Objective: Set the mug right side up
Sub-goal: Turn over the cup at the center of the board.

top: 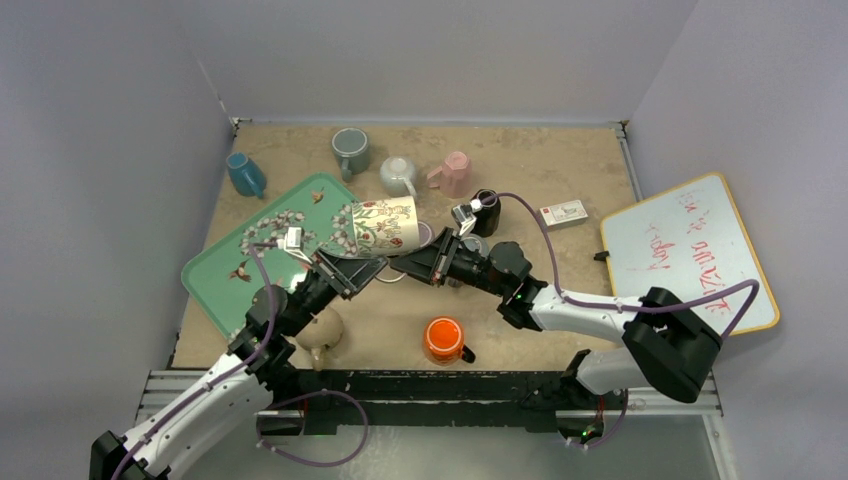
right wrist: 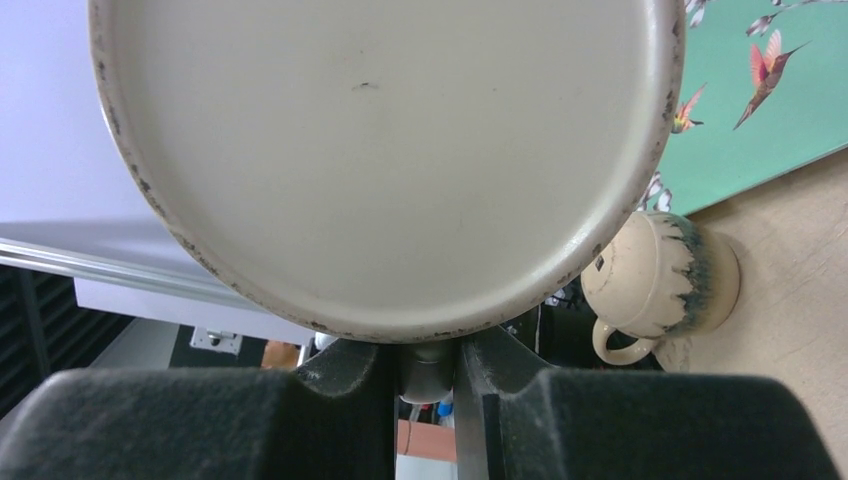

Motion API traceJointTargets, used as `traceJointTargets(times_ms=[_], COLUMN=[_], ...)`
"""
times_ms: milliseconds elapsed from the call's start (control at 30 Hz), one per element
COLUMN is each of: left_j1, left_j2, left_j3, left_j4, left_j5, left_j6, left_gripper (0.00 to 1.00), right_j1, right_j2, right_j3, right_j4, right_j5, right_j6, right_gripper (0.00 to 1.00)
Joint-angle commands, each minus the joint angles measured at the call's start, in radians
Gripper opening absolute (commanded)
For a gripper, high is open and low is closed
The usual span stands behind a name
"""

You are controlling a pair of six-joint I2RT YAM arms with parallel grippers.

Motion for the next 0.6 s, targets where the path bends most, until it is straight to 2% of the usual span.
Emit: traceJointTargets(times_ms=[0, 67, 133, 233, 300, 400, 567], left_j1=[0.002, 0.002, 0.002, 0.002, 0.001, 0.003, 0.003], left_j2=[0.031, 0.047, 0.058, 0.067, 0.07, 0.047, -0.009], left_j3=[0.121, 0.128, 0.127, 0.132, 0.133, 0.136, 0.166], left_j4=[0.043, 0.045, 0.054, 0.054, 0.045, 0.013, -0.062], left_j5=[0.05, 0.047, 0.036, 0.019, -0.004, -0.077, -0.246], left_j6=[0.079, 0.08, 0.078, 0.087, 0.095, 0.129, 0.236], left_gripper=[0.32, 0.34, 0.31, 0.1, 0.01, 0.0, 0.0], right_j1=[-0.005, -0.004, -0.005, -0.006, -0.012, -0.038, -0.07], right_j2=[0.011, 0.022, 0.033, 0.052, 0.07, 0.098, 0.124], right_j3=[0.08, 0.087, 0.094, 0.103, 0.13, 0.209, 0.317], right_j4=[0.184, 0.207, 0.212, 0.19, 0.167, 0.061, -0.095], right_j5=[-0.057, -0.063, -0.076, -0.111, -0.136, -0.161, -0.152], right_j6=[0.003, 0.013, 0.014, 0.014, 0.011, -0.035, -0.122], right_gripper=[0.0, 0.0, 0.0, 0.0, 0.0, 0.01, 0.22])
